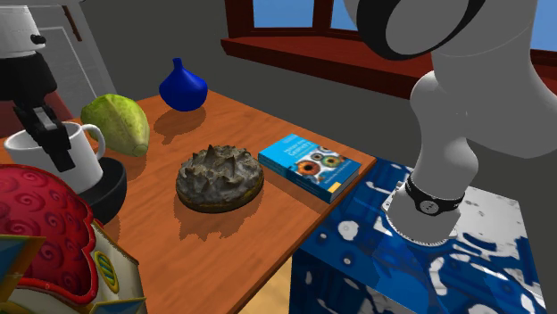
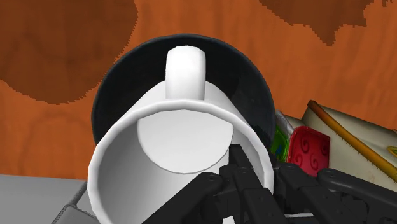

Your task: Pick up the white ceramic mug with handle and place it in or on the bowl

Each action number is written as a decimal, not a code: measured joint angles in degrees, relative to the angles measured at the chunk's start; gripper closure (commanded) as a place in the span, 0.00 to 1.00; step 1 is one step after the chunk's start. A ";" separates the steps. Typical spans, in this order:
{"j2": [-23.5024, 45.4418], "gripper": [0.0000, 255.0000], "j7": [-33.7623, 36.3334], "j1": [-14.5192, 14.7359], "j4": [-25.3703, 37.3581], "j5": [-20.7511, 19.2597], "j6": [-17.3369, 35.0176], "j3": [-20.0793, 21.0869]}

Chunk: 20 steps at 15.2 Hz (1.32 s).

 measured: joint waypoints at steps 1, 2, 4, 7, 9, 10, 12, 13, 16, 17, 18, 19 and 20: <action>-0.04 1.00 -0.03 0.06 -0.21 0.00 0.17 -0.01; -0.06 1.00 -0.04 0.08 -0.30 0.00 0.25 -0.01; -0.07 1.00 -0.05 0.10 -0.38 0.00 0.32 -0.01; -0.09 0.00 -0.06 0.11 -0.41 0.00 0.35 -0.01; -0.11 0.00 -0.06 0.11 -0.43 -0.01 0.36 -0.02; -0.12 0.00 -0.07 0.11 -0.43 -0.01 0.37 -0.02; -0.10 0.00 -0.06 0.10 -0.41 0.00 0.36 -0.02; -0.31 0.00 0.01 0.02 0.07 -0.10 -0.30 -0.08; 0.53 0.00 0.85 -1.73 6.78 -0.02 -5.73 0.03; 0.10 0.00 0.90 -1.66 6.85 -0.14 -6.21 -0.05; 0.32 0.00 0.97 -1.92 7.70 -0.10 -6.81 -0.01; 0.37 0.00 0.99 -2.02 7.99 -0.09 -7.06 -0.01; 0.41 0.00 1.01 -2.07 8.16 -0.08 -7.19 0.00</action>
